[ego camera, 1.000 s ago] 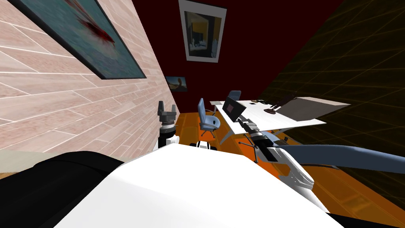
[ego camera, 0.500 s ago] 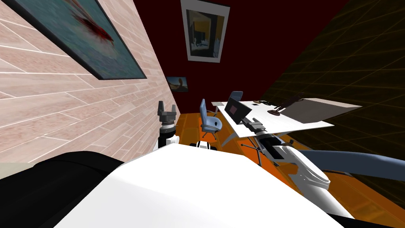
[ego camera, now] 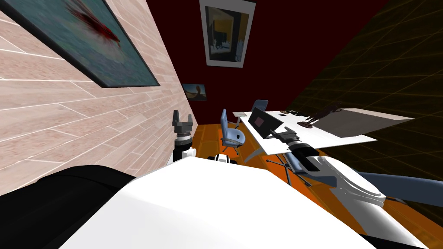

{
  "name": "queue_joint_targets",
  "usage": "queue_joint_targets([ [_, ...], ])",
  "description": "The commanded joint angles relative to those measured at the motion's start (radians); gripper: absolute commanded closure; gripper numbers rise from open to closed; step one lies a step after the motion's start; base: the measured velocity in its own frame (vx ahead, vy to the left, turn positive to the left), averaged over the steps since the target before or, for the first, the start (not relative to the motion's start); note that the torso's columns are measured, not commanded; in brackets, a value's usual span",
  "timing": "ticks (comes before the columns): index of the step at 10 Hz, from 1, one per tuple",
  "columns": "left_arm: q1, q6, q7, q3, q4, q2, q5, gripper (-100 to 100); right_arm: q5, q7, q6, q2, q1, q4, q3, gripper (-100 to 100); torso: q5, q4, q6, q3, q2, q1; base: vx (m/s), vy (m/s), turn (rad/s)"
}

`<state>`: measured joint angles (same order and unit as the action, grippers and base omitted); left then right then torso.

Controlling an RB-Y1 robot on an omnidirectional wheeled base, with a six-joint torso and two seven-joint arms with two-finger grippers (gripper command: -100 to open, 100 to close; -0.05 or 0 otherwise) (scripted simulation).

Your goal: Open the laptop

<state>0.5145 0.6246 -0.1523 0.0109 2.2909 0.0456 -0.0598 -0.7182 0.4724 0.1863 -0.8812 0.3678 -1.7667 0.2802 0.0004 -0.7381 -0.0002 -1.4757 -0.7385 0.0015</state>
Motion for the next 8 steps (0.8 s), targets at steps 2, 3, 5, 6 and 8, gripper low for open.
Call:
queue_joint_targets([
  [2,0.000,0.000,0.000,0.000,0.000,0.000,0.000,0,-0.071,0.055,-0.028,-0.081,-0.012,0.051,0.028,-100,0.000,0.000,0.000,0.000,0.000,-0.002,0.072,0.068,0.007],
  [3,0.000,0.000,0.000,0.000,0.000,0.000,0.000,0,-0.099,0.076,-0.036,-0.112,-0.018,0.071,0.038,-100,-0.001,0.000,0.000,0.000,0.000,-0.003,0.080,0.061,0.012],
  [5,0.000,0.000,0.000,0.000,0.000,0.000,0.000,0,-0.100,0.075,-0.037,-0.114,-0.021,0.075,0.036,-100,0.000,0.000,0.000,-0.001,0.001,-0.002,0.046,0.045,0.000],
  [6,0.000,0.000,0.000,0.000,0.000,0.000,0.000,0,-0.101,0.078,-0.037,-0.117,-0.023,0.078,0.037,-100,-0.001,0.000,0.000,0.001,-0.001,-0.003,0.007,0.006,0.001],
  [8,0.000,0.000,0.000,0.000,0.000,0.000,0.000,0,-0.077,0.047,-0.031,-0.137,-0.023,0.093,0.037,100,-0.003,0.002,-0.001,0.001,-0.001,-0.003,0.010,-0.022,-0.003],
])
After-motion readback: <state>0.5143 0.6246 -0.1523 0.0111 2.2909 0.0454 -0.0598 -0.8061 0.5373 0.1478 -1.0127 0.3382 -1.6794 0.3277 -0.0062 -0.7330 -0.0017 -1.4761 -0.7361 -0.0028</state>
